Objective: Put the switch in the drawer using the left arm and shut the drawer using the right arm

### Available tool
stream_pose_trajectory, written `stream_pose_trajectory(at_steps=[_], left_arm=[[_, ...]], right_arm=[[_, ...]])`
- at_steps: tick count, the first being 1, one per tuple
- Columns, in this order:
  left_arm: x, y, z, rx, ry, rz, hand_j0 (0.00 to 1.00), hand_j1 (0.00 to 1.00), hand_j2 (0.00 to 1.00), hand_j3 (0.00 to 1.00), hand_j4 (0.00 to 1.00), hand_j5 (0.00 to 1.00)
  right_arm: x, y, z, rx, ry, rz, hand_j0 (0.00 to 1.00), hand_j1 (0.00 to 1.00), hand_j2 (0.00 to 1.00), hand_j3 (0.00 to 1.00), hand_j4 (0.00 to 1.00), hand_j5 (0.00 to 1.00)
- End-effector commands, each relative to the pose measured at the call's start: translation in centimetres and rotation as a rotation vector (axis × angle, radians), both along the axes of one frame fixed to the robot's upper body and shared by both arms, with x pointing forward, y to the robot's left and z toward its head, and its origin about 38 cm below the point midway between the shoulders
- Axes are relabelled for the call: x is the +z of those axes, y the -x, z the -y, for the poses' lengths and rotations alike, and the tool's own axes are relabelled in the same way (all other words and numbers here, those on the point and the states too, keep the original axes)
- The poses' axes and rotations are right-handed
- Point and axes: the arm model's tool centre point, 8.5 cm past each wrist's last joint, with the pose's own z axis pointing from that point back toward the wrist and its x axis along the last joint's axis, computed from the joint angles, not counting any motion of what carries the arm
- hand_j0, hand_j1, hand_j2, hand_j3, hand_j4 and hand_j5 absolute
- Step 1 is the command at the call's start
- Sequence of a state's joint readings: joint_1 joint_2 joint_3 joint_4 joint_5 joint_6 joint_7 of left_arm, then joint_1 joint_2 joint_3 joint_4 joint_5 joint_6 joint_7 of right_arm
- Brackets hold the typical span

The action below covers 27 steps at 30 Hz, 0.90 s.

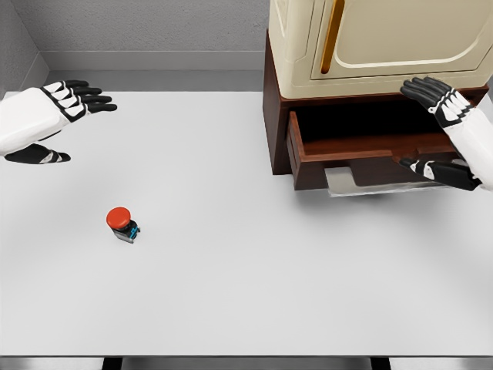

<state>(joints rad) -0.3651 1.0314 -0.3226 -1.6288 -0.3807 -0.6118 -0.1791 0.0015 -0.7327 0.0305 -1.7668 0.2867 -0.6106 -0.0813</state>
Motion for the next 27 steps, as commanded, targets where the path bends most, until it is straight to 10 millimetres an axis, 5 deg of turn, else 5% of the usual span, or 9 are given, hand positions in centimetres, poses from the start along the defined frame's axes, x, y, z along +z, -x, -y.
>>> stream_pose_trajectory(at_steps=[1,10,27], left_arm=[[0.1,0.0,0.0,0.001,0.005,-0.001,1.00,1.00,1.00,1.00,1.00,1.00],[-1.2,0.9,1.2,-0.048,-0.082,-0.061,1.00,1.00,1.00,1.00,1.00,1.00],[-3.7,2.8,-0.9,-0.049,-0.253,-0.184,1.00,1.00,1.00,1.00,1.00,1.00]], right_arm=[[0.1,0.0,0.1,0.000,-0.008,0.001,1.00,1.00,1.00,1.00,1.00,1.00],[0.5,0.1,0.8,-0.015,-0.032,0.006,1.00,1.00,1.00,1.00,1.00,1.00],[0.8,0.4,1.7,-0.040,-0.045,0.011,1.00,1.00,1.00,1.00,1.00,1.00]])
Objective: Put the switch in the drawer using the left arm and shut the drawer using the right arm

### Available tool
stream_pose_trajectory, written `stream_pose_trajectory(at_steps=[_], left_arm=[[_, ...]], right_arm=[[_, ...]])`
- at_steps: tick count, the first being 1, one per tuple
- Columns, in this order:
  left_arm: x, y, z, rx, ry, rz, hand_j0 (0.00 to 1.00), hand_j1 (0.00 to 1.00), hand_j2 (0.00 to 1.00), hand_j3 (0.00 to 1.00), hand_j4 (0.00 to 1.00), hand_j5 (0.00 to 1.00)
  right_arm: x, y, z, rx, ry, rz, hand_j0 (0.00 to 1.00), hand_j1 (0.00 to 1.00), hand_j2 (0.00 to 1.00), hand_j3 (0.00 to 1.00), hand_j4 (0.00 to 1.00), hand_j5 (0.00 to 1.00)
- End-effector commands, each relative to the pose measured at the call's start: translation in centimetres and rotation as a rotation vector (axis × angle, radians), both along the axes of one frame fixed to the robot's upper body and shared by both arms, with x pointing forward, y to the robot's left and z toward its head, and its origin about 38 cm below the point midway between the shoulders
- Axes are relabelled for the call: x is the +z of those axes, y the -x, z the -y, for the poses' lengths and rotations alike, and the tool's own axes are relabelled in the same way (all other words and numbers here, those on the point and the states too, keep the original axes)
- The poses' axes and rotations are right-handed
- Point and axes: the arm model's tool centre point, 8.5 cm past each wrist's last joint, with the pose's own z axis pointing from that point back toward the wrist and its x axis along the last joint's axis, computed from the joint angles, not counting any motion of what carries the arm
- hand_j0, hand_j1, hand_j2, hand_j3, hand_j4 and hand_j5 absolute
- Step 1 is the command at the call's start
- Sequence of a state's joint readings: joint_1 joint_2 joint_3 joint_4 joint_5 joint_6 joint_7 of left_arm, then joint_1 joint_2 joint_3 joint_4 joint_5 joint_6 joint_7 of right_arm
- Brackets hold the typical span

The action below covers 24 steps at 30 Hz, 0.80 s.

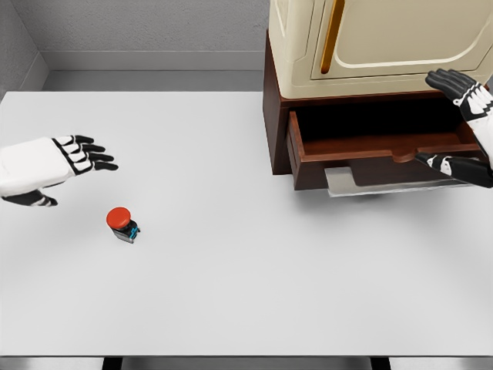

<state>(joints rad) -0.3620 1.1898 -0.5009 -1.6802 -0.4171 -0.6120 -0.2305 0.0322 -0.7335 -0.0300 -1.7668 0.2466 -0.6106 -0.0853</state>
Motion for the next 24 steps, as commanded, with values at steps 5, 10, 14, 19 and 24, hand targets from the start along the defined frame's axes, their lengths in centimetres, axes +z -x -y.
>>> stream_pose_trajectory(at_steps=[5,10,14,19,24], left_arm=[[-1.8,0.6,0.4,-0.015,-0.018,-0.050,1.00,1.00,1.00,1.00,1.00,1.00],[-3.0,0.6,1.3,-0.034,-0.017,-0.057,1.00,1.00,1.00,1.00,1.00,1.00],[-3.2,0.5,1.5,-0.038,-0.023,-0.055,1.00,1.00,1.00,1.00,1.00,1.00],[-4.5,0.3,2.9,-0.058,0.006,-0.063,1.00,1.00,1.00,1.00,1.00,1.00],[-4.8,0.5,3.4,-0.069,0.014,-0.070,1.00,1.00,1.00,1.00,1.00,1.00]], right_arm=[[0.0,0.1,0.1,0.000,-0.002,-0.003,1.00,1.00,1.00,1.00,1.00,1.00],[0.0,0.1,0.0,0.001,-0.003,-0.004,1.00,1.00,1.00,1.00,1.00,1.00],[0.0,0.1,0.0,0.001,-0.003,-0.004,1.00,1.00,1.00,1.00,1.00,1.00],[0.0,0.1,0.1,0.001,-0.002,-0.004,1.00,1.00,1.00,1.00,1.00,1.00],[0.0,0.1,0.1,0.000,-0.002,-0.004,1.00,1.00,1.00,1.00,1.00,1.00]])
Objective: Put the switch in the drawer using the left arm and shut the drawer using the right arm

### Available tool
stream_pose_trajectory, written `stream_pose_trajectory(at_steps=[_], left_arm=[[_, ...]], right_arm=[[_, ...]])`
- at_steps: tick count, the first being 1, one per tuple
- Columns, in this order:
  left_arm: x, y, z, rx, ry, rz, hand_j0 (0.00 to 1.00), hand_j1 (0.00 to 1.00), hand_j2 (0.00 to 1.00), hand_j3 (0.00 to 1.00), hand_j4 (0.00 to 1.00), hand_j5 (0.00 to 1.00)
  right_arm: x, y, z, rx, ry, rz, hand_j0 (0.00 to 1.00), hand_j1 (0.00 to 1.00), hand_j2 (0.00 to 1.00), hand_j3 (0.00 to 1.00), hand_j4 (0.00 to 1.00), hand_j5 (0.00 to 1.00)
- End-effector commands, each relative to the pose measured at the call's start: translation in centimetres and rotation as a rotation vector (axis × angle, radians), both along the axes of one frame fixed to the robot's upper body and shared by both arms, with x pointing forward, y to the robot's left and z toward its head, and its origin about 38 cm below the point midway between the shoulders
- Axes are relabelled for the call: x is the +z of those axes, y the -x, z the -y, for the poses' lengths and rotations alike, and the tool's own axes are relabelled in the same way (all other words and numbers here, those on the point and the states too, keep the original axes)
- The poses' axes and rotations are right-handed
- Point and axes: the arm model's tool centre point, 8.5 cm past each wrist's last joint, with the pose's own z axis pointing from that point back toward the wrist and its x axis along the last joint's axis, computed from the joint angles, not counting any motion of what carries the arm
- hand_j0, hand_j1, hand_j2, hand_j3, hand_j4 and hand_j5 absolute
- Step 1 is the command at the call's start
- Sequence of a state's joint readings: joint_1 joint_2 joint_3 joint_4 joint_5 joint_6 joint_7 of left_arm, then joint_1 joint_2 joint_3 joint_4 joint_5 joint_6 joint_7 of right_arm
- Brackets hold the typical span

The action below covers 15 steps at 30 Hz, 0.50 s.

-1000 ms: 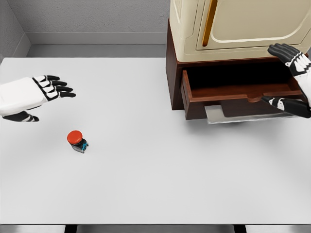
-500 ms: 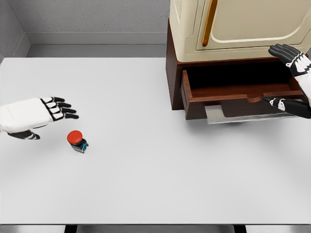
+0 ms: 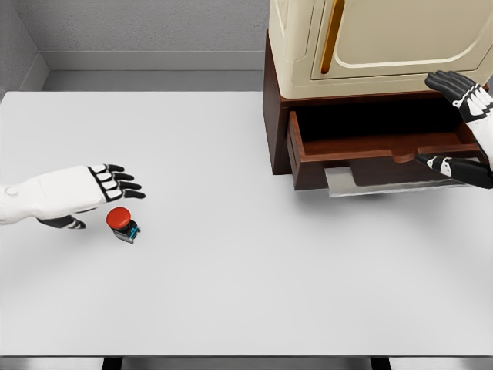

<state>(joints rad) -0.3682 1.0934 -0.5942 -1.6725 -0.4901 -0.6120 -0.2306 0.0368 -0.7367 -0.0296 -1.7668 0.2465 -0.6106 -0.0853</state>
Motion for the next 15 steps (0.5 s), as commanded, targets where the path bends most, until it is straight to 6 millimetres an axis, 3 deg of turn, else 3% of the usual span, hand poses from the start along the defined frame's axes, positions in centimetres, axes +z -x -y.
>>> stream_pose_trajectory(at_steps=[1,15], left_arm=[[-0.1,0.1,0.3,-0.005,0.009,-0.005,1.00,1.00,1.00,1.00,1.00,1.00],[-1.7,0.4,2.0,-0.041,0.017,-0.025,1.00,1.00,1.00,1.00,1.00,1.00]], right_arm=[[0.1,0.0,0.1,0.000,-0.005,0.001,1.00,1.00,1.00,1.00,1.00,1.00],[-0.1,0.2,0.3,-0.007,-0.003,-0.006,1.00,1.00,1.00,1.00,1.00,1.00]])
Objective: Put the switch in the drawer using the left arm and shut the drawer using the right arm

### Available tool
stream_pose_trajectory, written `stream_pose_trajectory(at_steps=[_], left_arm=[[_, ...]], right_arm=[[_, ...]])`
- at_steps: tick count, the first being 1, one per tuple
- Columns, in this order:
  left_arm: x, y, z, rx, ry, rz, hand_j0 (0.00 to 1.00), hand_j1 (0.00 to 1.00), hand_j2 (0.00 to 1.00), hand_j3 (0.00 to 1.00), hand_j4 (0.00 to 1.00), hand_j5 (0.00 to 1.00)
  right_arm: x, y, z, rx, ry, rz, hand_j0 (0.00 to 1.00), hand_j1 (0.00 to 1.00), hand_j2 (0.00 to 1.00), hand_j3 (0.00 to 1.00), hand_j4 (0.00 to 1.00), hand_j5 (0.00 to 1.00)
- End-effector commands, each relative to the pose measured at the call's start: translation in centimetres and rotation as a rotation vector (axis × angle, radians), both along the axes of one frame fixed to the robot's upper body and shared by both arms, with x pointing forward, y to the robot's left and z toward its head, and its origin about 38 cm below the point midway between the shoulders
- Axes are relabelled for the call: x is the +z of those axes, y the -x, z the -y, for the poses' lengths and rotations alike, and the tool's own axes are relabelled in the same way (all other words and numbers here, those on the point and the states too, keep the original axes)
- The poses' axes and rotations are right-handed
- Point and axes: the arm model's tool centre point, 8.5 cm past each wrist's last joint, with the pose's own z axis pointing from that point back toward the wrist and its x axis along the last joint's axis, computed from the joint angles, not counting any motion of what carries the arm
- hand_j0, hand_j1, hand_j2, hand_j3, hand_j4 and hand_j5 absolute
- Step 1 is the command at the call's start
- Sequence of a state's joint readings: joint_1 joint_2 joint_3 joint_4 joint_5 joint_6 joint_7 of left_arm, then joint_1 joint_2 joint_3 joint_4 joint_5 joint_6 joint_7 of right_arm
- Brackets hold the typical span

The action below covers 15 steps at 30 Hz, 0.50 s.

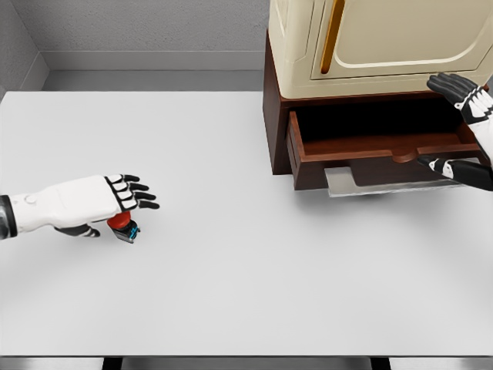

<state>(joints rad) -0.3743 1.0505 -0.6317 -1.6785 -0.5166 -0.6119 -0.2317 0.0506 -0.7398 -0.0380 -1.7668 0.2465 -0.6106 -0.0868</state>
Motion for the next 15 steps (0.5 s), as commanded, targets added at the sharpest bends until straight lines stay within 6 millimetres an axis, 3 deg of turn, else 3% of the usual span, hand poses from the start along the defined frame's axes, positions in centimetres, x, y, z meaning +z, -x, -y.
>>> stream_pose_trajectory(at_steps=[1,8,10,12,15], left_arm=[[-0.07,0.04,0.17,-0.001,0.009,-0.005,1.00,1.00,1.00,1.00,1.00,1.00],[-0.06,0.13,0.80,-0.015,0.019,-0.001,1.00,1.00,1.00,1.00,1.00,1.00],[-0.25,0.06,0.56,-0.009,0.008,-0.008,0.93,0.93,0.93,0.93,0.93,0.93],[-0.40,0.03,0.42,-0.007,-0.013,-0.015,0.78,0.78,0.78,0.78,0.78,0.78],[-0.47,0.03,0.39,-0.009,-0.022,-0.013,0.72,0.72,0.72,0.72,0.72,0.72]], right_arm=[[0.07,0.01,0.04,0.001,-0.005,0.000,1.00,1.00,1.00,1.00,1.00,1.00],[0.14,0.00,0.11,-0.001,-0.005,0.003,1.00,1.00,1.00,1.00,1.00,1.00],[0.04,0.05,0.11,-0.002,-0.005,0.000,1.00,1.00,1.00,1.00,1.00,1.00],[-0.02,0.10,0.16,-0.003,-0.005,-0.002,1.00,1.00,1.00,1.00,1.00,1.00],[-0.02,0.10,0.16,-0.003,-0.005,-0.002,1.00,1.00,1.00,1.00,1.00,1.00]])
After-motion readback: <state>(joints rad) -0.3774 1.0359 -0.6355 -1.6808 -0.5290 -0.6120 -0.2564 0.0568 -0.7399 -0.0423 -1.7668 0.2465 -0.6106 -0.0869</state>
